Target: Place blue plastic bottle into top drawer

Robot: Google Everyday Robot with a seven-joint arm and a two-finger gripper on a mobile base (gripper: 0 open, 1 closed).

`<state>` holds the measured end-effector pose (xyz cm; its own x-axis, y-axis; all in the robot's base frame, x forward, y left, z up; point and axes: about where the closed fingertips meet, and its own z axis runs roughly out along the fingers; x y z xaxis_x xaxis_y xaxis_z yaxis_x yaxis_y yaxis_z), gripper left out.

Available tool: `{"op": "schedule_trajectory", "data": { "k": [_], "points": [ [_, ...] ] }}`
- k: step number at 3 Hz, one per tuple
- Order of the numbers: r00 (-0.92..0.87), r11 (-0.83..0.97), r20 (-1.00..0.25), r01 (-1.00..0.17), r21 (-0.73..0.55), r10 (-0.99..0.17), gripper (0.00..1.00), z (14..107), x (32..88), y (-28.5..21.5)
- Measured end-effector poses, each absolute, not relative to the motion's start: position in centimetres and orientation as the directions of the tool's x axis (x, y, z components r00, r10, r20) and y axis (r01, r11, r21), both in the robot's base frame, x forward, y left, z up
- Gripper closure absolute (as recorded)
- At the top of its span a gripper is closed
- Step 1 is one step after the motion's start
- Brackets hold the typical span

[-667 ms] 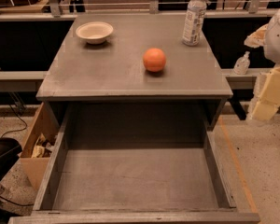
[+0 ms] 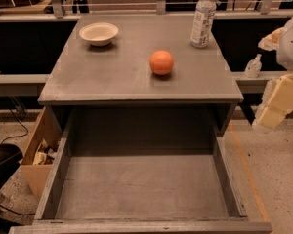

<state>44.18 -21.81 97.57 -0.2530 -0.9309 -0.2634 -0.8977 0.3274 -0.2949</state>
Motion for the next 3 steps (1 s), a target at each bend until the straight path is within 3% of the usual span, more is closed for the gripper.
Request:
{"op": "schedule_trajectory", "data": {
  "k": [2,3],
  "points": [
    [-0.402,0.598,-0.486,-0.714,-0.364,-0.776,0.0,95.0,48.2,-28.6],
    [-0.353,0.675,-0.622,-0.613,-0.411,-0.699,0.0,96.1,53.5,-32.2]
  ]
}}
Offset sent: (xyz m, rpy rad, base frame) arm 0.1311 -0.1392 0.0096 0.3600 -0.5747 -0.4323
